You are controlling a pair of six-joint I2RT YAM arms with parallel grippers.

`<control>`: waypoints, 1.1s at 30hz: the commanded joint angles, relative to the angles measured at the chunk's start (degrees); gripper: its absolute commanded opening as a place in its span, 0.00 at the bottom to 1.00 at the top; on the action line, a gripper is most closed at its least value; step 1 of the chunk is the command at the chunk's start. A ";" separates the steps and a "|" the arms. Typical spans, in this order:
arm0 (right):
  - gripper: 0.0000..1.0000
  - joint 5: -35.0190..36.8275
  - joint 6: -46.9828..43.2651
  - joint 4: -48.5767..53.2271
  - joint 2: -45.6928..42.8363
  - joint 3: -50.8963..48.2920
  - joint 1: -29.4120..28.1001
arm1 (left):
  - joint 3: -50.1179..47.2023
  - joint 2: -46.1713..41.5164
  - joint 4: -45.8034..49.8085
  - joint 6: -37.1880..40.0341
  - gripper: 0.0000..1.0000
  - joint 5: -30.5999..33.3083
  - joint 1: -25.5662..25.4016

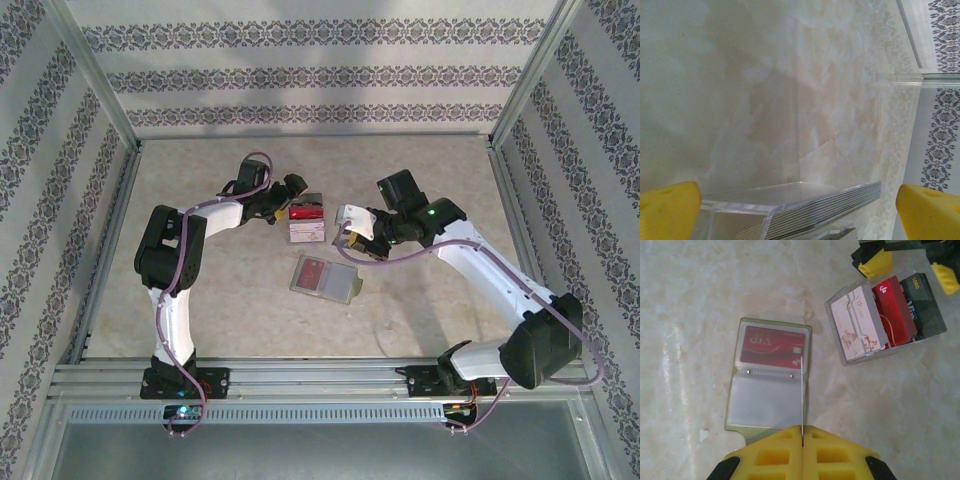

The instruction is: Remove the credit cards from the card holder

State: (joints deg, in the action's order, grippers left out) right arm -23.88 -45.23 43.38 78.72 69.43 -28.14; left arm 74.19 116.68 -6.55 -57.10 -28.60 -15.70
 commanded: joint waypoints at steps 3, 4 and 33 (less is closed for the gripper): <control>0.00 -2.38 -6.37 0.92 4.67 5.72 1.37 | 1.57 -3.26 3.84 4.88 1.00 3.18 0.25; 0.00 -2.61 -7.08 0.92 5.79 6.82 1.50 | 0.98 -4.45 4.03 5.23 1.00 3.21 0.88; 0.00 -4.69 -21.27 11.58 44.69 48.96 1.30 | -34.11 -50.05 12.87 20.28 1.00 17.20 8.85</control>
State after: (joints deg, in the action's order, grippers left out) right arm -26.28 -64.90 51.77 120.90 114.56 -26.76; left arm 42.35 68.01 5.61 -37.50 -13.76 -7.38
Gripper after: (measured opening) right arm 0.046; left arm 0.997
